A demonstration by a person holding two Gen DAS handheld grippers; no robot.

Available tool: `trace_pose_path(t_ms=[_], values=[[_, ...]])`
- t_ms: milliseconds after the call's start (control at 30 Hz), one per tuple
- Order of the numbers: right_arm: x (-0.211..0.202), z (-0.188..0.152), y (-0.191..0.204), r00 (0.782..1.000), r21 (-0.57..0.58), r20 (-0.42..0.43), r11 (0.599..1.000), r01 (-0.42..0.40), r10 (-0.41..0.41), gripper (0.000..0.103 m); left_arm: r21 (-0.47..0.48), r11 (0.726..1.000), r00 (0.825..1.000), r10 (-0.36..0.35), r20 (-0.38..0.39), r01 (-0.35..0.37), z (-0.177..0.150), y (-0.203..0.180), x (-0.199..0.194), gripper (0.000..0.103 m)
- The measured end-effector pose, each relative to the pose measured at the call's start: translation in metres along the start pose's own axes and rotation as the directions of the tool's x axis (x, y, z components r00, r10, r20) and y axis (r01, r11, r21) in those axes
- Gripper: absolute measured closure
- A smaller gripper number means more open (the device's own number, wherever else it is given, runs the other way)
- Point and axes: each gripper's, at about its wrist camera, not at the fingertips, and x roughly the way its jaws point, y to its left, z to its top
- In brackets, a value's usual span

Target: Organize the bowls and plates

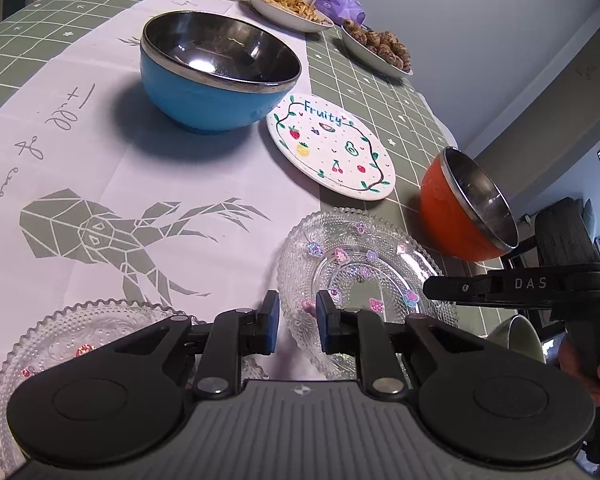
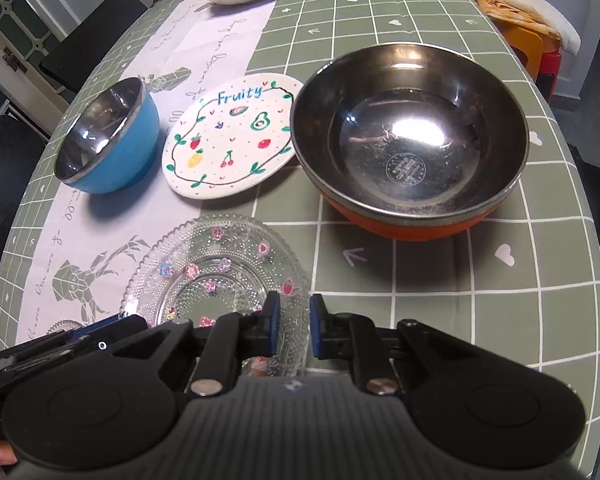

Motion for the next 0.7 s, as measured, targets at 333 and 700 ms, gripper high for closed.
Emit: trace_pose_path(t_ms=[333, 700], values=[[-0.014, -0.005, 0.007, 0.999, 0.024, 0.023, 0.999, -0.044, 0.044, 0.091, -0.01, 1.0, 1.0, 0.006, 0.031, -0.006, 0.007, 0.001, -0.019, 0.082], [-0.033, -0.025, 0.03, 0.993, -0.001, 0.042, 0.994, -0.113, 0.113, 0.092, -0.02, 0.999, 0.996, 0.052, 0.078, -0.05, 0.002, 0.007, -0.055, 0.082]])
